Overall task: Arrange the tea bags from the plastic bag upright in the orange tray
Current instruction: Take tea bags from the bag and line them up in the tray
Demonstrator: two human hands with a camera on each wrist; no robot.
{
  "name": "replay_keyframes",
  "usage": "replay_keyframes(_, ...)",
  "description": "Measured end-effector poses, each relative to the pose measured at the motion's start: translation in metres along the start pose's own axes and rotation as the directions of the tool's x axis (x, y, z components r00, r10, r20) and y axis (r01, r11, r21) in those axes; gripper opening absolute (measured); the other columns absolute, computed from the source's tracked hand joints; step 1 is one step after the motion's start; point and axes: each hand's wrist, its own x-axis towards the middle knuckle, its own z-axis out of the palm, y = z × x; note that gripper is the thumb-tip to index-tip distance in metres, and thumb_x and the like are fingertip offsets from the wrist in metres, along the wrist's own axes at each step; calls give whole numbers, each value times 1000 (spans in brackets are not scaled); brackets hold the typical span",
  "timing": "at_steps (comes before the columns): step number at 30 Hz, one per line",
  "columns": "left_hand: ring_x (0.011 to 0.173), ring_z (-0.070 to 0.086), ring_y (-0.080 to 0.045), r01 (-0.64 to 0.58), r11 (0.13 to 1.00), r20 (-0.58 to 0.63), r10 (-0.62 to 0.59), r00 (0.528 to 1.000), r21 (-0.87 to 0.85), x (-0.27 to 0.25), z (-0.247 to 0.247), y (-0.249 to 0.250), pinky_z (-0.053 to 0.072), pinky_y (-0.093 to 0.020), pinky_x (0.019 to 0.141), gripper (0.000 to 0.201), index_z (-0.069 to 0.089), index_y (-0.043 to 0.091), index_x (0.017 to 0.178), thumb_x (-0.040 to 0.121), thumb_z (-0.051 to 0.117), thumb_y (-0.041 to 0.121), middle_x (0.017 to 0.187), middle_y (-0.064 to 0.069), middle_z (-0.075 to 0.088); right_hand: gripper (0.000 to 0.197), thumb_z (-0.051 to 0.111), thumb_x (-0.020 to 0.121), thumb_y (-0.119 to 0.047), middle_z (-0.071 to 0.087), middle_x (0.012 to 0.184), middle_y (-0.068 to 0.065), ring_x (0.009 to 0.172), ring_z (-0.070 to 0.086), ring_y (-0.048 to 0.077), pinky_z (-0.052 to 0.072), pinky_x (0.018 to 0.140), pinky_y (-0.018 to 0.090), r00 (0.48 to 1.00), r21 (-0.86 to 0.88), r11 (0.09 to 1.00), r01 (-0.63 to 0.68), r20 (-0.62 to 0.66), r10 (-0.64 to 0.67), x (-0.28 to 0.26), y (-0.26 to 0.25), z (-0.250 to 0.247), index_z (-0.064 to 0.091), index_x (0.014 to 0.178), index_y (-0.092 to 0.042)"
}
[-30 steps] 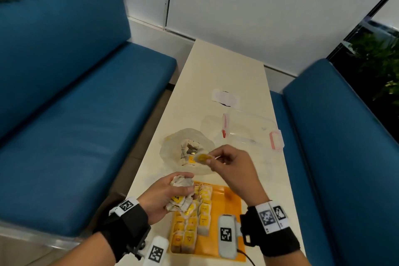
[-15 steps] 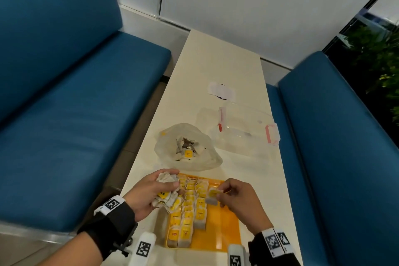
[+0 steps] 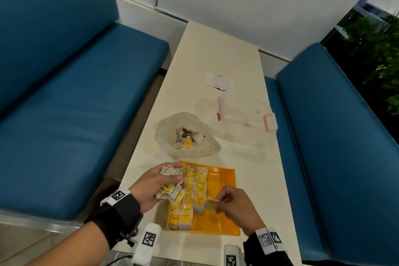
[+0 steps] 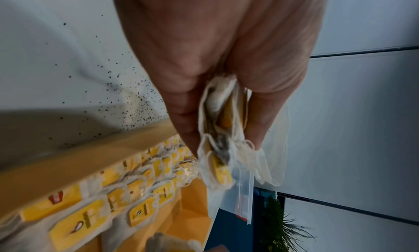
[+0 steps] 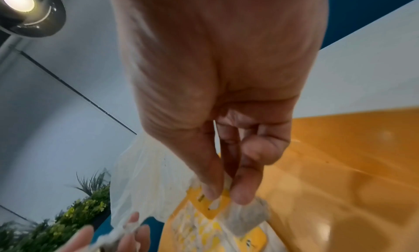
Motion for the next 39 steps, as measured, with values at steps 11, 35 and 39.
replay_keyframes(11, 92, 69, -32, -17, 997, -5, 18, 1000, 79, 2, 5, -15, 59, -36, 70, 42, 65, 8, 124, 84, 71, -5, 103, -20, 68, 19, 63, 85, 1, 65, 58, 2, 47, 63, 11, 39, 40, 20, 969, -176, 972, -154, 165, 183, 15, 22, 31, 54, 83, -16)
replay_keyframes(35, 89, 70, -33, 0, 986, -63, 11, 998, 166, 3, 10, -18, 59, -35, 67, 40, 66, 7, 122, 85, 71, -6, 97, -18, 68, 18, 58, 82, -8, 61, 79, -1, 69, 58, 18, 50, 60, 32, 987, -329, 935, -134, -132, 95, 25, 27, 64, 52, 75, -23)
replay_keyframes(39, 92, 71, -33, 12, 983, -69, 1, 998, 181, 3, 9, -16, 59, -36, 70, 40, 66, 8, 122, 85, 72, -5, 97, -18, 71, 16, 56, 81, -6, 60, 79, -1, 69, 56, 18, 52, 62, 34, 983, -327, 936, -132, -162, 82, 30, 23, 64, 51, 76, -20)
